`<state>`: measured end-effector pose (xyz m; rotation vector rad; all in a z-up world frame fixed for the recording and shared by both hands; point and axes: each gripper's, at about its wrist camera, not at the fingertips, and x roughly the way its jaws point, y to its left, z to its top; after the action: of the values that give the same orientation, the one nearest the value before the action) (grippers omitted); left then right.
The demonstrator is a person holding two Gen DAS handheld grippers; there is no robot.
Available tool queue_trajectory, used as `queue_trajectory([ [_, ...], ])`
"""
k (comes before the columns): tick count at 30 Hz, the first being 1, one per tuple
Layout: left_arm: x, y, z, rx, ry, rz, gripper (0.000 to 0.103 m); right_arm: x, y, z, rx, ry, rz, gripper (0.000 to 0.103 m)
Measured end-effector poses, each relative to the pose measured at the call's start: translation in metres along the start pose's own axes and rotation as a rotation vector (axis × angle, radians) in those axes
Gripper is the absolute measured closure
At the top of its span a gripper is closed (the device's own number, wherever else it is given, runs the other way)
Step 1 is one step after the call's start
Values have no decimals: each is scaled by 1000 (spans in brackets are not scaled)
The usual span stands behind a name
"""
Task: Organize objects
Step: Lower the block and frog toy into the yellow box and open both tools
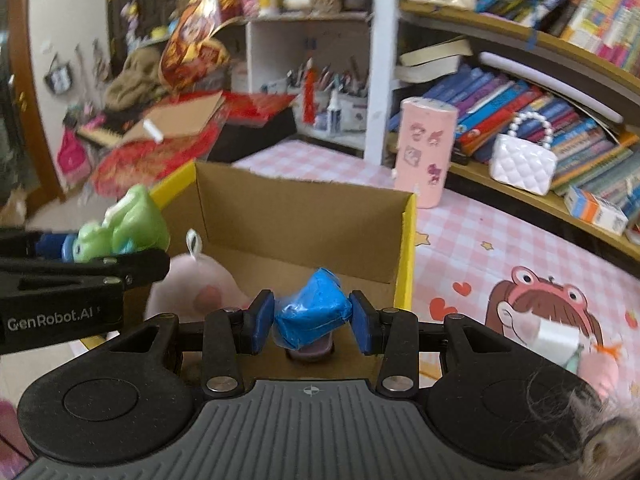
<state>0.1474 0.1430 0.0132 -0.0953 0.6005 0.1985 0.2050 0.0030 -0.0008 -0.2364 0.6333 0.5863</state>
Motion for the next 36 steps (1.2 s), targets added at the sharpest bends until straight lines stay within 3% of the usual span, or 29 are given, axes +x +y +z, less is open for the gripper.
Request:
queue_trajectory([
  [8,25,-7,-1,37,54,32,41,27,4,-1,-164,75,47,65],
  [15,30,-18,-2,88,40,57,37,39,6,4,-268,104,59,65],
  [24,32,-18,0,78,38,59,31,41,3,5,-267,105,61,63],
  [27,27,-15,1,62,17,60,21,38,0,6,-239,92,64,54],
  [32,10,-12,5,45,-44,65,18,22,0,6,-203,36,48,44],
  [36,-5,-8,8,18,-81,64,14,6,0,6,-169,-14,21,42],
])
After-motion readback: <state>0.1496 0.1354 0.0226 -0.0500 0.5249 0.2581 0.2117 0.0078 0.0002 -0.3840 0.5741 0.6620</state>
